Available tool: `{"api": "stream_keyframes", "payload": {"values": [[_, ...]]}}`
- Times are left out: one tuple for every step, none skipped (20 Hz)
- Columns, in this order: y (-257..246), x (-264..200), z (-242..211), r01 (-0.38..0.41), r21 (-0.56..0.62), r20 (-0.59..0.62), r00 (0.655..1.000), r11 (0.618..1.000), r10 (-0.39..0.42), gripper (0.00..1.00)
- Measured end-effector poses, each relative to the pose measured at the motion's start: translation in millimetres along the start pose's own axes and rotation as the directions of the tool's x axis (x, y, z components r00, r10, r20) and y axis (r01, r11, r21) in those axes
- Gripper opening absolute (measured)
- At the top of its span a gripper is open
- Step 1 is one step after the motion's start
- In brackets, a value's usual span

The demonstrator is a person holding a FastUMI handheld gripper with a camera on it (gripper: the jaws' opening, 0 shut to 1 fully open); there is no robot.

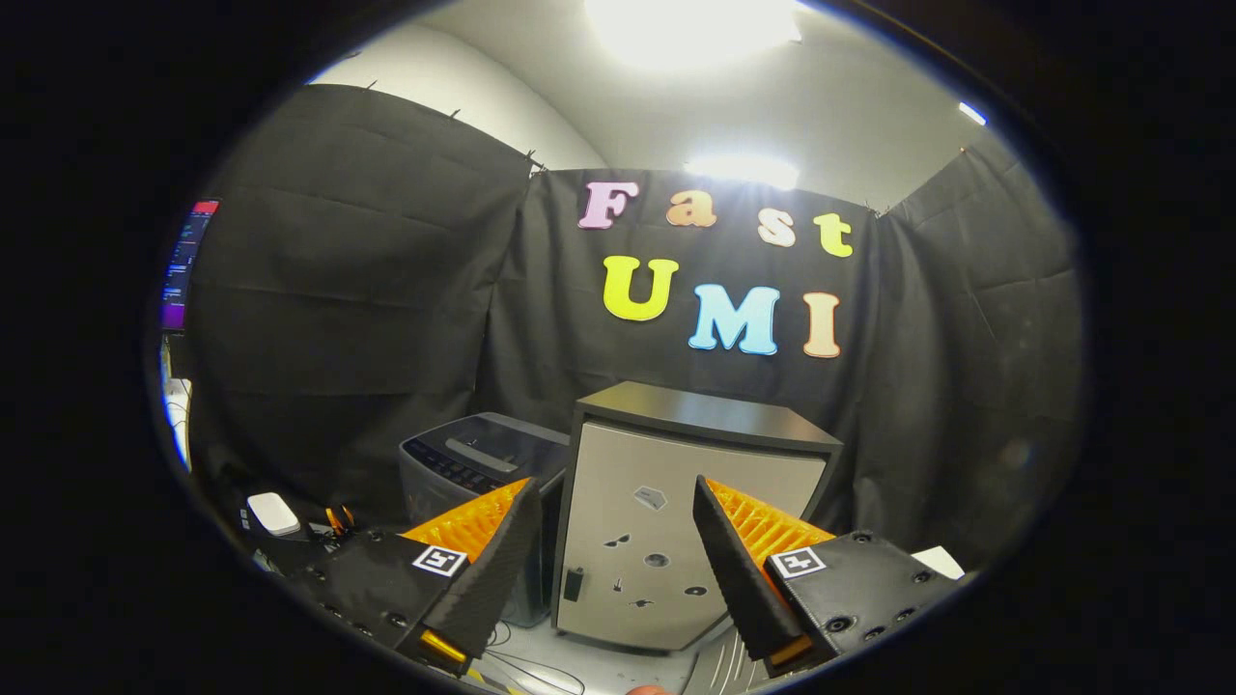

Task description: Put the clothes into the washing machine and then close the washing machine lid.

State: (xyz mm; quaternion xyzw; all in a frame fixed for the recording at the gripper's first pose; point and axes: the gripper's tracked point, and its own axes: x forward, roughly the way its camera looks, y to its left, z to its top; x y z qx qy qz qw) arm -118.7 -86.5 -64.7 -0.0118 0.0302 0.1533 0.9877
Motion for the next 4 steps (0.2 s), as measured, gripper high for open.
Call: {"api": "stream_keyframes", "payload": {"values": [[-0.4, 0.2, 1.1, -0.001, -0.003, 0.004, 1.000, 1.000, 0.001, 0.98], [-0.2, 1.4, 1.5, -0.002, -0.005, 0.004, 1.000, 1.000, 0.002, 0.98], [-0.1, 2.2, 0.5, -0.004, -0.005, 0.004, 1.000, 1.000, 0.004, 0.98], [-0.4, 2.6, 0.1, -0.005, -0.005, 0.002, 1.000, 1.000, 0.005, 0.98]]}}
